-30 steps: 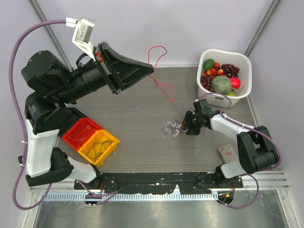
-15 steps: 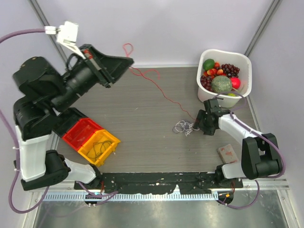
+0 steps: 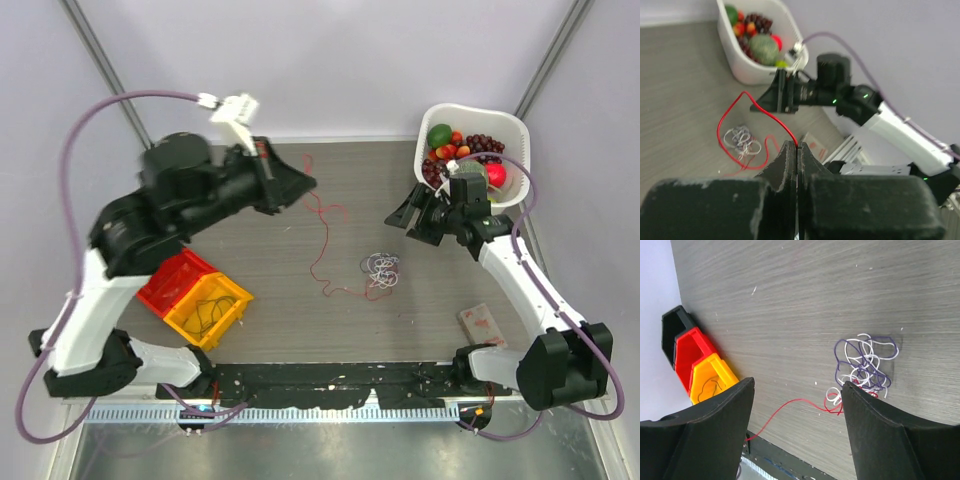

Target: Untangle the cables

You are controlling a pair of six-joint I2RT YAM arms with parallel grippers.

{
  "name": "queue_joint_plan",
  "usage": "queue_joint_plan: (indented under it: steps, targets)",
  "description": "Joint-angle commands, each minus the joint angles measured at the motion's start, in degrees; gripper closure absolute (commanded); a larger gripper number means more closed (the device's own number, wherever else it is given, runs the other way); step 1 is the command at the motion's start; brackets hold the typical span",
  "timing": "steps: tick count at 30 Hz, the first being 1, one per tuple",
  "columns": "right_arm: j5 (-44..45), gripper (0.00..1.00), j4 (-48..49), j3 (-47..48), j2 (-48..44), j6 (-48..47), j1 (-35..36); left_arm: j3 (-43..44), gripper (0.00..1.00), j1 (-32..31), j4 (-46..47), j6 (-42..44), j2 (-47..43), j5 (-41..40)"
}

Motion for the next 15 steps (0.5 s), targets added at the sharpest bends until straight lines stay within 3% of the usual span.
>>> queue_joint_plan:
  steps: [1, 6, 12, 15]
  targets:
    - [2.32, 0.26, -2.71, 4.15, 2.05, 1.3, 0.19, 0.32, 1.0, -0.14, -0.37, 0.19, 2.06, 3.59]
    - [-0.32, 0.28, -2.62, 1.35, 1.96, -0.46, 6.07, 2.95, 1.0, -0.05, 1.04, 1.51, 3.64, 6.82]
    - [6.35, 0.44, -1.75, -5.42, 2.65, 3.13, 9.77, 7.96, 1.0, 0.04, 2.36, 2.3, 4.52, 11.23]
    - [8.02, 0.51, 1.77, -8.5, 6.69, 7.53, 10.92, 16.73, 1.0, -0.05, 2.36, 2.39, 6.1, 15.52]
